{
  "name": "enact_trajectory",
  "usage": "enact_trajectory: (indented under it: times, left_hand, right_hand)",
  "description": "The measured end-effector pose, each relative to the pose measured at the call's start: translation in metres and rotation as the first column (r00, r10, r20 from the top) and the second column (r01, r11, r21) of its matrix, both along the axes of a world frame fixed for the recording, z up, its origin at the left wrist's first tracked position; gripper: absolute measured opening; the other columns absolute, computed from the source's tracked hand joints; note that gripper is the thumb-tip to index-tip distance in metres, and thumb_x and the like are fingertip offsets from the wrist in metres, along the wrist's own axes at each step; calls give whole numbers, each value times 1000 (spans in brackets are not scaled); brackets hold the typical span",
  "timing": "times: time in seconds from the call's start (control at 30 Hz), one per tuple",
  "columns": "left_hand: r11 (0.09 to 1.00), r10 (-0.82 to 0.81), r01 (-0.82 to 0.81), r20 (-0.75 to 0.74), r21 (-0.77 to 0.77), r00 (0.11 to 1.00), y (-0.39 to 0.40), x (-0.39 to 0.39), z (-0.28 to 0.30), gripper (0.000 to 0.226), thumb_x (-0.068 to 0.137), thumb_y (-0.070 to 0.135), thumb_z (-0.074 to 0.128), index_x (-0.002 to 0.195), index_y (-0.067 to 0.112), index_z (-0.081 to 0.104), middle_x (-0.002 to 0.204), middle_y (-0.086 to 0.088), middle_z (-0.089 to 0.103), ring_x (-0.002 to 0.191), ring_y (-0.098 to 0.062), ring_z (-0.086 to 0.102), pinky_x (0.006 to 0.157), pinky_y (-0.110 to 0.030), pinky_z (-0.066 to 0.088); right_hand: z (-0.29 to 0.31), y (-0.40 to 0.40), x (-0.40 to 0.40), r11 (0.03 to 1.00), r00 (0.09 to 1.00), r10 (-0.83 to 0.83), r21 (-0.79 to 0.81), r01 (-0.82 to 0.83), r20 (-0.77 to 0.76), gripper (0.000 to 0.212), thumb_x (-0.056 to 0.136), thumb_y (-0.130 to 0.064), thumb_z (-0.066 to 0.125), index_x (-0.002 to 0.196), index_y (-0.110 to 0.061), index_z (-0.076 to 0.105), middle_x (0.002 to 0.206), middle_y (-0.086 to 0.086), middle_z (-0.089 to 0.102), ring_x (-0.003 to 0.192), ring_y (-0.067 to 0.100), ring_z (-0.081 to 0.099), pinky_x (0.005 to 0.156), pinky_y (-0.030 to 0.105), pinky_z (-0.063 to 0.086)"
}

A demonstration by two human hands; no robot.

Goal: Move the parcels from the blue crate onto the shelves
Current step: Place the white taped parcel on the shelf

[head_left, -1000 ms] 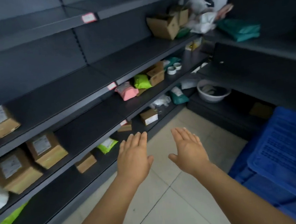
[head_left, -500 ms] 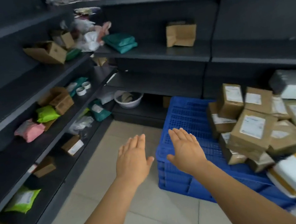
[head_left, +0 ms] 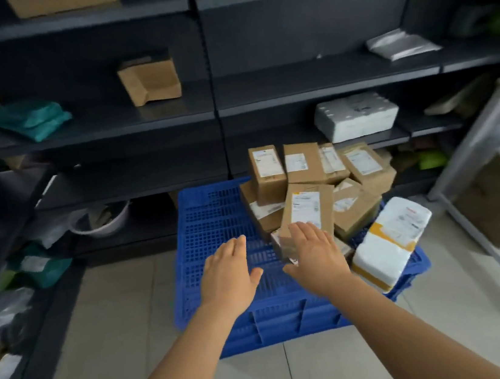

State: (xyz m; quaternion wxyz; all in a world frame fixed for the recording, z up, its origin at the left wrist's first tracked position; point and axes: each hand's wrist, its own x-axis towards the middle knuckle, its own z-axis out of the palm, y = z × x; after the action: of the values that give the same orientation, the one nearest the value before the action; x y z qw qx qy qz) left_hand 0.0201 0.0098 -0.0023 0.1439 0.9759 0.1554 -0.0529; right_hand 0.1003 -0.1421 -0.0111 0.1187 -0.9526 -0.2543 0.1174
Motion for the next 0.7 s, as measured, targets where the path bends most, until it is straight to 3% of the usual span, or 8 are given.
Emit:
enact_trajectory:
  times: [0.33,0.7]
  left_hand:
    - [951,-292,290,-4,-105,956,-41,111,-25,71,96,43,48,153,18,14,154,1,28,139,-20,29,115,-37,26]
    - [860,-478,442,-103,-255,872,-156,179,-72,76,96,39,52,154,21,7,157,1,25,141,-21,29,111,-38,31]
  right_hand:
    - [-20,-47,61,932,932,-353,59,358,-77,80,90,-43,58,152,-18,15,157,-1,20,146,20,15,119,36,15]
    - [-73,-156,88,707,681,-663,39,706,-310,85,90,-36,61,152,-16,8,157,4,22,142,23,26,112,38,31]
